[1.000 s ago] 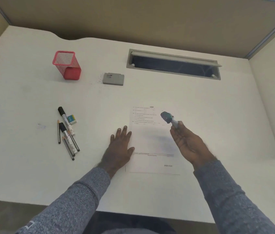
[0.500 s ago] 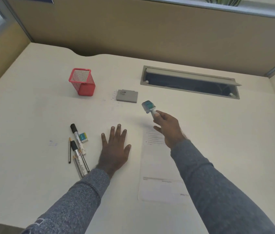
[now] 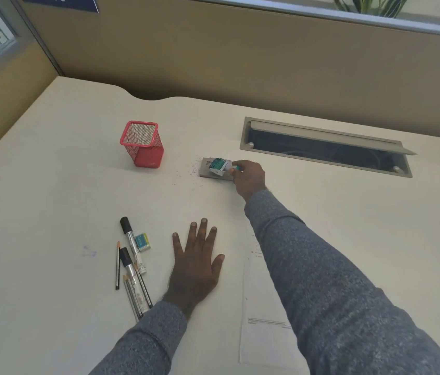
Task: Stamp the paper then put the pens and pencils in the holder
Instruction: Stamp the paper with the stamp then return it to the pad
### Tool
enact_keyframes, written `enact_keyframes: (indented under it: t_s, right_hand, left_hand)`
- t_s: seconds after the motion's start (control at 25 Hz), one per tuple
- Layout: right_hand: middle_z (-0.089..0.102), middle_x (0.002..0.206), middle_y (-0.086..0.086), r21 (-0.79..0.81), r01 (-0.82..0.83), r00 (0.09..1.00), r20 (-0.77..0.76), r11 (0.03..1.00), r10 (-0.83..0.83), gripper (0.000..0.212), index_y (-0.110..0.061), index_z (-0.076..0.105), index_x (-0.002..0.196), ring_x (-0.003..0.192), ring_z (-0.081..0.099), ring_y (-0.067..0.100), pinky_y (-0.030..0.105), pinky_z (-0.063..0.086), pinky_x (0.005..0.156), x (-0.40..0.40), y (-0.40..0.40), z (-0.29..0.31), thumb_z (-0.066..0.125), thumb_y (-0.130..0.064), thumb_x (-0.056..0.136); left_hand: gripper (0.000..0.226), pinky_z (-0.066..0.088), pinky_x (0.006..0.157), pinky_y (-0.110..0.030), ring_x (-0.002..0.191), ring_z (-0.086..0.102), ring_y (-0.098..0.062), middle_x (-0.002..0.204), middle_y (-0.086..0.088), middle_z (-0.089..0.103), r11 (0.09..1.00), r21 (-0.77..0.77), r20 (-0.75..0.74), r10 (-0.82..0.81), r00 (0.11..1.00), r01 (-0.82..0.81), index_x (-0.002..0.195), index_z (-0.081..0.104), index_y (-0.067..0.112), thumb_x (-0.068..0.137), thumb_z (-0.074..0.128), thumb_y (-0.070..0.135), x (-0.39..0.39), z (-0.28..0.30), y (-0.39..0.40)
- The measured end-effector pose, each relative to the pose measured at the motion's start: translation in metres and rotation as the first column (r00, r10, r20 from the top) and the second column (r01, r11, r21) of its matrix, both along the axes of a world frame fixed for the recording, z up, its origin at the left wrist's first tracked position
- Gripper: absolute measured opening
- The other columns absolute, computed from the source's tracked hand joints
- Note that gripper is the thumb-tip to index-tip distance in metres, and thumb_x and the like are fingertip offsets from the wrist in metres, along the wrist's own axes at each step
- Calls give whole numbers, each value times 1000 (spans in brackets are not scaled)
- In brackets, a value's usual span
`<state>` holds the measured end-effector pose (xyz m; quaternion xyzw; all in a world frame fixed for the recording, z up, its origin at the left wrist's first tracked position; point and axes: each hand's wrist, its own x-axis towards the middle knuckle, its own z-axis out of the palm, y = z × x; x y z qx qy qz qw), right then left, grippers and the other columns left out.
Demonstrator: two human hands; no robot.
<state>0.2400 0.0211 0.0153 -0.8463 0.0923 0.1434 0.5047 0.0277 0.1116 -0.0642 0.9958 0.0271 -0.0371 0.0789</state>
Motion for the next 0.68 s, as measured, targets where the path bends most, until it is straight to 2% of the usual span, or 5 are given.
enact_keyframes:
  t_s: [0.2, 0.36, 0.48, 0.6, 0.68]
  right_hand:
    - [51, 130, 9, -114, -38, 999, 11, 993, 40, 32, -12, 62, 123, 115, 53, 24, 21, 39, 80, 9, 6, 2, 63, -16, 91]
    - [53, 132, 7, -185, -70, 996, 40, 980, 78, 36, -14, 61, 125, 118, 51, 24, 25, 37, 92, 11, 3, 1, 64, -20, 90]
    - [52, 133, 3, -168, -84, 993, 67, 982, 96, 37, -17, 59, 126, 120, 49, 22, 25, 35, 93, 11, -5, -2, 62, -25, 90]
    - [49, 134, 1, -141, -20, 991, 131, 990, 39, 33, -20, 59, 125, 118, 48, 18, 24, 31, 91, 5, -12, 2, 57, -29, 93]
    - [49, 131, -1, -156, 17, 976, 219, 988, 17, 28, -23, 60, 120, 107, 48, 12, 23, 33, 89, -9, -14, 8, 54, -30, 94]
  left_hand:
    - [62, 10, 114, -64, 149, 10, -28, 162, -7, 13, 1000, -29, 6, -2, 1000, 2, 151, 26, 18, 95, 32, 47, 1, -1, 2]
    - [63, 8, 114, -63, 149, 9, -27, 162, -7, 13, 999, -37, 2, -6, 1000, 6, 151, 26, 18, 95, 32, 47, 1, 0, 1]
    - [62, 8, 113, -63, 149, 12, -28, 161, -7, 16, 999, -48, -8, -15, 1000, 14, 150, 29, 18, 95, 31, 47, 3, 2, 1]
    - [62, 7, 114, -63, 149, 9, -28, 162, -7, 12, 997, -74, -15, -9, 1000, 8, 150, 26, 18, 95, 30, 46, 4, 5, 1]
    - [62, 5, 116, -59, 150, 1, -26, 163, -4, 5, 993, -117, -7, 2, 1000, -3, 151, 22, 19, 95, 28, 45, 3, 11, 3]
